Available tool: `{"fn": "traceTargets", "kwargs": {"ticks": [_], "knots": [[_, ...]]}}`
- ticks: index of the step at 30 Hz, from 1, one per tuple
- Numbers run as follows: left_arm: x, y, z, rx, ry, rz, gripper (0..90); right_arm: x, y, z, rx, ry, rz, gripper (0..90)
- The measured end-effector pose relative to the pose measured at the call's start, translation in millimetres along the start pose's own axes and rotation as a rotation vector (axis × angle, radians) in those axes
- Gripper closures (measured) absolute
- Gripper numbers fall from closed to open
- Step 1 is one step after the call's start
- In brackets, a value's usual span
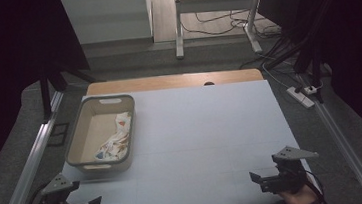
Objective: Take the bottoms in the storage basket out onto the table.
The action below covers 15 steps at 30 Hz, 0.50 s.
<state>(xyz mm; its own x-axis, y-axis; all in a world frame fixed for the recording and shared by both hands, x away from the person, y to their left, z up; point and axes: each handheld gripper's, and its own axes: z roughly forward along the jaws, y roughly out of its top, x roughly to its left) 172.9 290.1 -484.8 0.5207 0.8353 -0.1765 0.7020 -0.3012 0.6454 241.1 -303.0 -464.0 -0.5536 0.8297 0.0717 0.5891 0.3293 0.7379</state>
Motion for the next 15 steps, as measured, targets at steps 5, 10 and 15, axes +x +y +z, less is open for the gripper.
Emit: {"fn": "traceTargets", "kwargs": {"ticks": [5, 10, 15], "knots": [[2.2, 0.3, 0.0, -0.001, -0.036, -0.005, 3.3, 0.9, -0.4, -0.6, 0.002, 0.002, -0.008, 0.0], [3.1, 2.0, 1.6, 0.007, -0.053, -0.002, 3.4, 2.8, -1.3, -1.0, 0.01, 0.0, -0.026, 0.0], [3.8, 2.3, 1.9, 0.008, -0.06, -0.003, 3.3, 3.3, -1.6, -1.1, 0.015, 0.0, -0.025, 0.0]]}}
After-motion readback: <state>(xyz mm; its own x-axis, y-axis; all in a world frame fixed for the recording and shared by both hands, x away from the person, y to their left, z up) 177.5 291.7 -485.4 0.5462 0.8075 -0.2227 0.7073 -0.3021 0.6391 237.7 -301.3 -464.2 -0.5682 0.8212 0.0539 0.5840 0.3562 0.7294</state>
